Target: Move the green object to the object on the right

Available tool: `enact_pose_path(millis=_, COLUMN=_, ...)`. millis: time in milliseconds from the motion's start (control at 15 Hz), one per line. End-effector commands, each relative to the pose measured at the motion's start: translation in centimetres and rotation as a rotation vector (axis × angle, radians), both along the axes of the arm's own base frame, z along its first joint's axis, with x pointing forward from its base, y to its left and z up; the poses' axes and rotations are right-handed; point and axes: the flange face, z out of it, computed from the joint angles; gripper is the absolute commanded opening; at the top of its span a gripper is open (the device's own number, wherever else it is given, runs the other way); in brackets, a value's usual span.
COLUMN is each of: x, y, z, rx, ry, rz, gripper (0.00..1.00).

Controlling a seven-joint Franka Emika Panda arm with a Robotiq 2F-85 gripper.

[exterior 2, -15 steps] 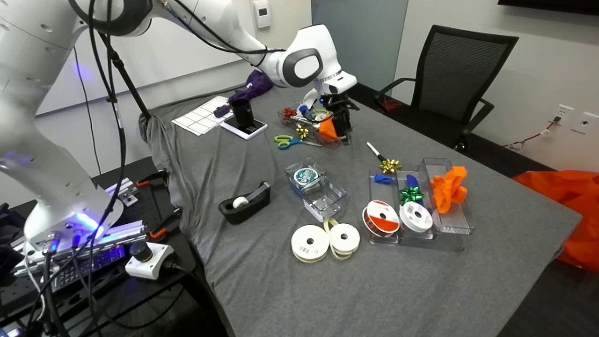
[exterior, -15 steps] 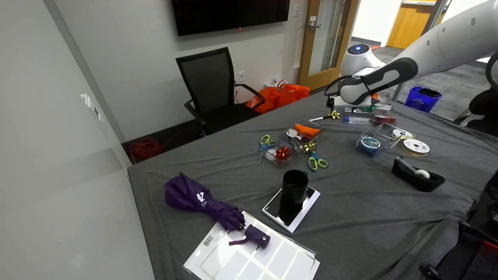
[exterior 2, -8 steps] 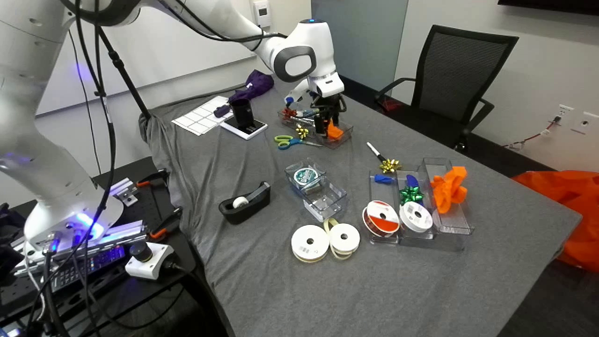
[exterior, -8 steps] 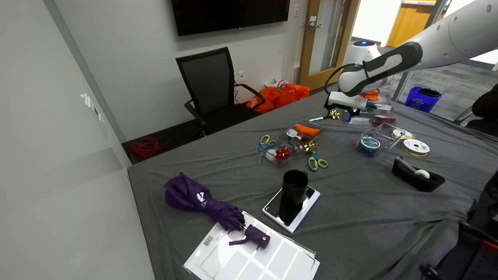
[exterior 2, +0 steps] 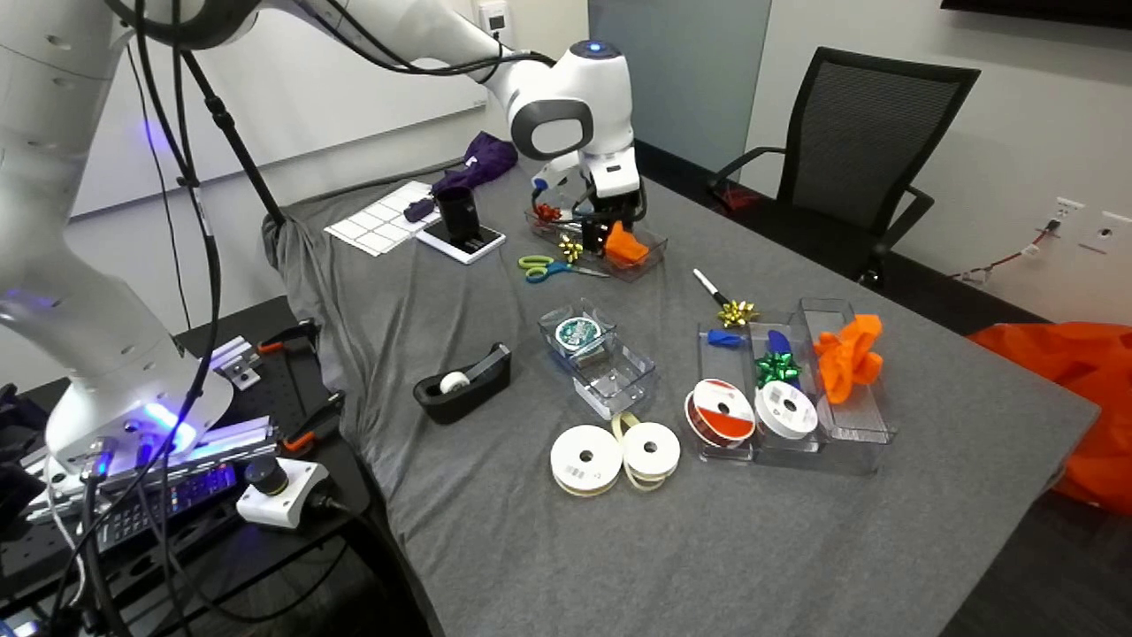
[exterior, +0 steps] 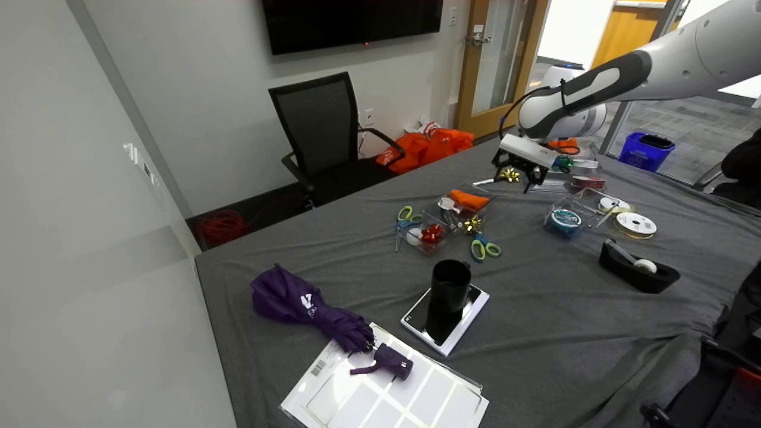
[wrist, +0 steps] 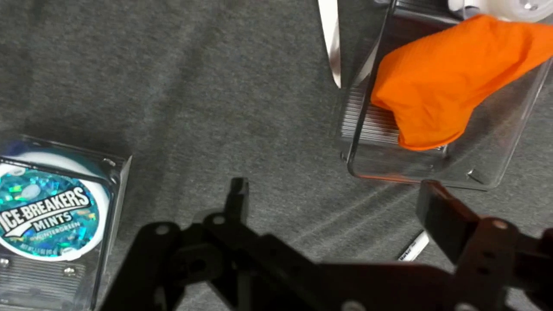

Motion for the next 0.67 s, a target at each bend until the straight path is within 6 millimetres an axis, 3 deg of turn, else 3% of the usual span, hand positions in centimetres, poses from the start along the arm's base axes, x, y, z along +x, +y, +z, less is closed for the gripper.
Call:
enact_pose_path(millis=0, x=-1.3, y=0.0, z=0.8, rx=0.075, ry=-0.009, rz=-0.020, gripper=1.00)
enact_pose_path(millis=600, x=-3.0, y=0.9, z=1.3, rx=0.079, ry=0.007, rz=-0.030, gripper=1.00)
